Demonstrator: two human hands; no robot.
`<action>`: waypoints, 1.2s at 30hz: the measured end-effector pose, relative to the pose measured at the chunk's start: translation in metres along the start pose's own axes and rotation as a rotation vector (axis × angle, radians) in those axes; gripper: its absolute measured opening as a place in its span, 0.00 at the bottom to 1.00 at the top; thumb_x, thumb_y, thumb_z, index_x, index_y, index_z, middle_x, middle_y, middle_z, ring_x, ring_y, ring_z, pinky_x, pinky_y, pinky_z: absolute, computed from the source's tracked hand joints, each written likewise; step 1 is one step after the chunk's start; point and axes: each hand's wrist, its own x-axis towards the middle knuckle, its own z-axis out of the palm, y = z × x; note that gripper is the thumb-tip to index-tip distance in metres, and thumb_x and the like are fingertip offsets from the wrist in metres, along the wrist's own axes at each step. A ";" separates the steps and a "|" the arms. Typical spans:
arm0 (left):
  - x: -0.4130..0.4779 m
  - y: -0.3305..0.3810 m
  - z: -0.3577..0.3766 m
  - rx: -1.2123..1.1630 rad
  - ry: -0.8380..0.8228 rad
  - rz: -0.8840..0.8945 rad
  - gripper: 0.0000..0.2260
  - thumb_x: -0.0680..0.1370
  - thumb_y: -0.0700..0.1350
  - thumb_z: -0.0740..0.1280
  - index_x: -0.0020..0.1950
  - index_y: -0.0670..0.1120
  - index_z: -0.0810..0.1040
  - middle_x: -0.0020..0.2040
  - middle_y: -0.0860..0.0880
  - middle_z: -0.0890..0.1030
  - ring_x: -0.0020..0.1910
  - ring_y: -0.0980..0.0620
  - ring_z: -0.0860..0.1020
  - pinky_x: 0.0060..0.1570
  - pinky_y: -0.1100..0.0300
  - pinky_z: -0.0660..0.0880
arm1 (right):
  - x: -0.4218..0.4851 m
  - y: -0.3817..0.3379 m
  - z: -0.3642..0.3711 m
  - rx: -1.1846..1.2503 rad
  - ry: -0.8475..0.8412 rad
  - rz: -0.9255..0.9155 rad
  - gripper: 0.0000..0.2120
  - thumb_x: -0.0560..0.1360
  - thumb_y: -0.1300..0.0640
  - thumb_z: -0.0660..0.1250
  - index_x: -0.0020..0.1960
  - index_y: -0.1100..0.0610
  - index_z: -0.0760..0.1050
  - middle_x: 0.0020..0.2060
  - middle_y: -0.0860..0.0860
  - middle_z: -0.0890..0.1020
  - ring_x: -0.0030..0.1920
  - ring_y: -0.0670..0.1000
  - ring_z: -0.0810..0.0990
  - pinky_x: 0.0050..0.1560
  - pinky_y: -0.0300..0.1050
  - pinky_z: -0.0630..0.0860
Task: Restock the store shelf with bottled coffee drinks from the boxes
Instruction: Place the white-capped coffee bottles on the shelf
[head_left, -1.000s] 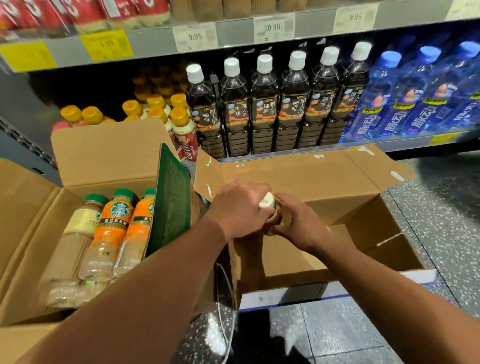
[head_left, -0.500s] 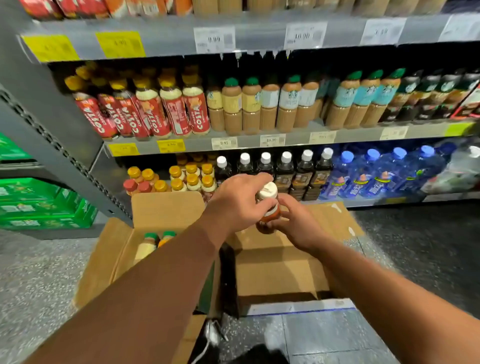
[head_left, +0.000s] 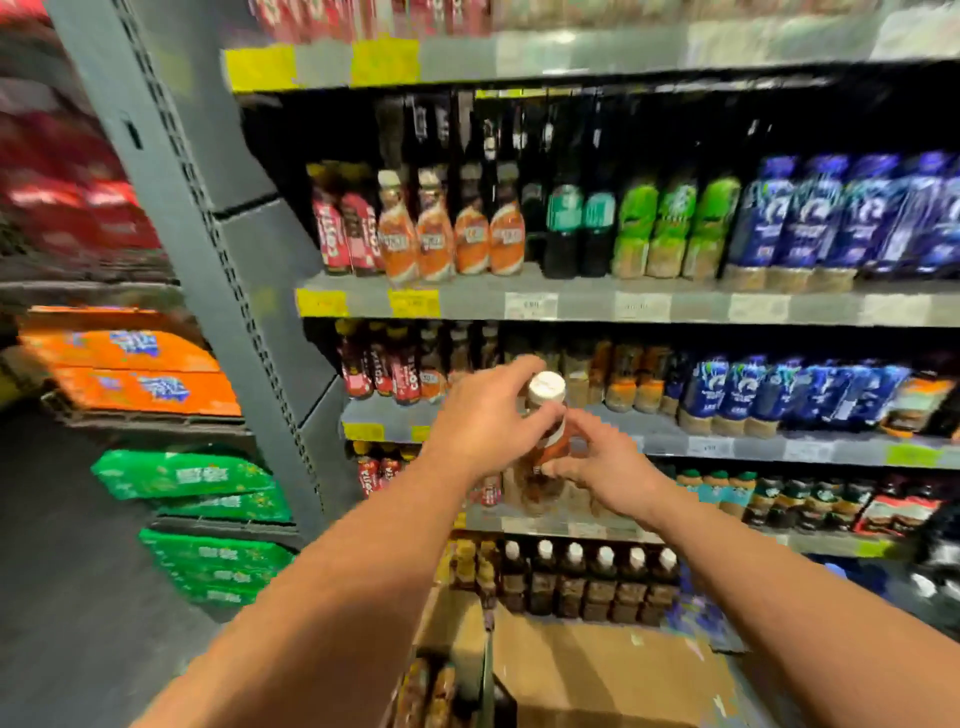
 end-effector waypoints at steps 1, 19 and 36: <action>0.009 0.006 -0.014 -0.004 0.022 -0.022 0.18 0.75 0.56 0.67 0.62 0.51 0.74 0.53 0.50 0.82 0.51 0.48 0.78 0.47 0.56 0.72 | 0.003 -0.017 -0.008 0.002 -0.002 -0.016 0.28 0.71 0.61 0.73 0.69 0.55 0.69 0.62 0.54 0.76 0.64 0.54 0.73 0.65 0.54 0.69; 0.088 -0.062 -0.104 -0.517 -0.115 -0.263 0.11 0.74 0.52 0.70 0.55 0.58 0.77 0.49 0.59 0.79 0.46 0.58 0.77 0.45 0.61 0.73 | 0.081 -0.156 0.006 0.076 0.100 -0.146 0.16 0.73 0.61 0.70 0.59 0.55 0.74 0.49 0.50 0.81 0.50 0.49 0.80 0.45 0.38 0.73; 0.208 -0.106 -0.063 -0.617 0.206 -0.308 0.07 0.74 0.48 0.71 0.46 0.60 0.77 0.43 0.58 0.82 0.45 0.58 0.81 0.48 0.58 0.79 | 0.223 -0.142 -0.033 0.000 0.211 -0.153 0.31 0.67 0.66 0.75 0.67 0.57 0.70 0.49 0.46 0.79 0.51 0.47 0.78 0.56 0.42 0.74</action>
